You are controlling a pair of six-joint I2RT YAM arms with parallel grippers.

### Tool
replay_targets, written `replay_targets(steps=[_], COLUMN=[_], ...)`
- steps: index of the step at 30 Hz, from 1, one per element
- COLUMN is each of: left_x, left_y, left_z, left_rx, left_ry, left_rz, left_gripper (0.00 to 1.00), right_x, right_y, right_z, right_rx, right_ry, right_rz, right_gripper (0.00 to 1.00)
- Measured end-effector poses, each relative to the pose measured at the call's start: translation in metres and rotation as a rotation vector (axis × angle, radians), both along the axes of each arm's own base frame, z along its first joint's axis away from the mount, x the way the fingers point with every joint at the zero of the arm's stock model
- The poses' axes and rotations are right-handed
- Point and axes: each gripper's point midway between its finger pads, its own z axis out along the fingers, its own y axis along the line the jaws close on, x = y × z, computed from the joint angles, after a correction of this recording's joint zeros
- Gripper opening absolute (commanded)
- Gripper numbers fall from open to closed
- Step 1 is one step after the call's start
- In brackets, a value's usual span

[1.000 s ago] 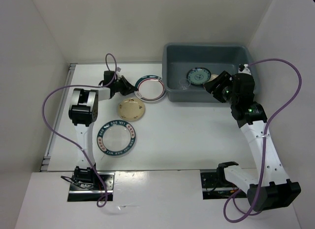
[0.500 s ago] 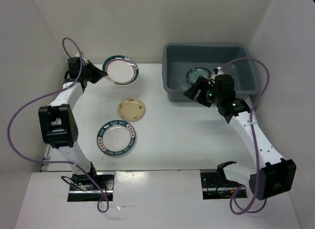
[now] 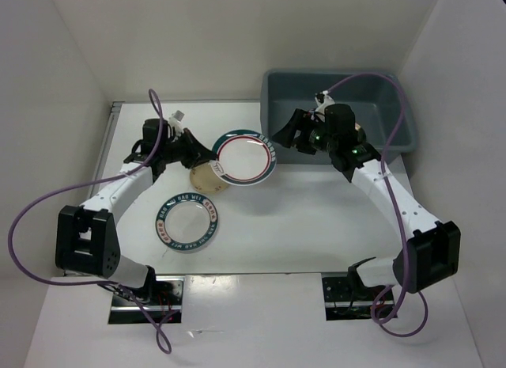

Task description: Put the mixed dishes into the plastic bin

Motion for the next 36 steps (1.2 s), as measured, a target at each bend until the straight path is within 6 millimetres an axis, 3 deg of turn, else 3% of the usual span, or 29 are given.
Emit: replay_targets(steps=[3,13,15,16,19,20,22,23,24,26,27,32,34,36], left_x=[-0.007,-0.014,-0.015,-0.015,-0.015,-0.015,-0.014,-0.014,-0.012,-0.010,-0.008,0.011,0.030,0.048], left_y=[-0.008,-0.029,-0.032,-0.033,-0.034,-0.033,-0.030,-0.030,-0.030,-0.030,-0.033,-0.039,-0.035,-0.028], left_z=[-0.001,0.027,0.031,0.032,0.035,0.033,0.030,0.031,0.032,0.032,0.034,0.057,0.078,0.114], left_rx=[-0.020,-0.095,-0.108,-0.114,-0.124,-0.118,-0.113,-0.109,-0.105,-0.103,-0.110,-0.138,-0.138,-0.138], left_ry=[0.021,-0.007,-0.012,-0.015,-0.012,-0.007,0.004,-0.004,-0.018,-0.026,-0.032,-0.067,-0.097,-0.176], left_rz=[-0.023,-0.090,-0.097,-0.101,-0.102,-0.098,-0.087,-0.088,-0.088,-0.080,-0.080,-0.068,-0.056,-0.045], left_gripper=[0.00,0.00,0.00,0.00,0.00,0.00,0.00,0.09,0.27,0.80,1.00,1.00,1.00,1.00], right_x=[0.003,0.003,0.002,0.002,0.001,0.001,0.005,0.007,0.008,0.010,0.009,0.015,0.027,0.044], right_y=[0.002,0.007,0.010,0.013,0.019,0.021,0.023,0.023,0.023,0.023,0.023,0.017,0.011,-0.002], right_z=[0.000,-0.013,-0.021,-0.025,-0.034,-0.033,-0.025,-0.022,-0.020,-0.018,-0.020,-0.029,-0.016,0.000], right_rx=[0.004,0.002,-0.004,-0.006,-0.009,0.008,0.051,0.065,0.075,0.076,0.059,0.024,0.034,0.033], right_ry=[-0.008,0.011,0.030,0.040,0.066,0.074,0.066,0.064,0.067,0.056,0.052,0.068,0.042,0.000], right_rz=[0.003,0.021,0.032,0.040,0.060,0.056,0.045,0.036,0.028,0.028,0.027,-0.013,-0.046,-0.086], right_gripper=[0.76,0.65,0.57,0.40,0.16,0.04,0.00,0.00,0.00,0.00,0.00,0.00,0.00,0.00])
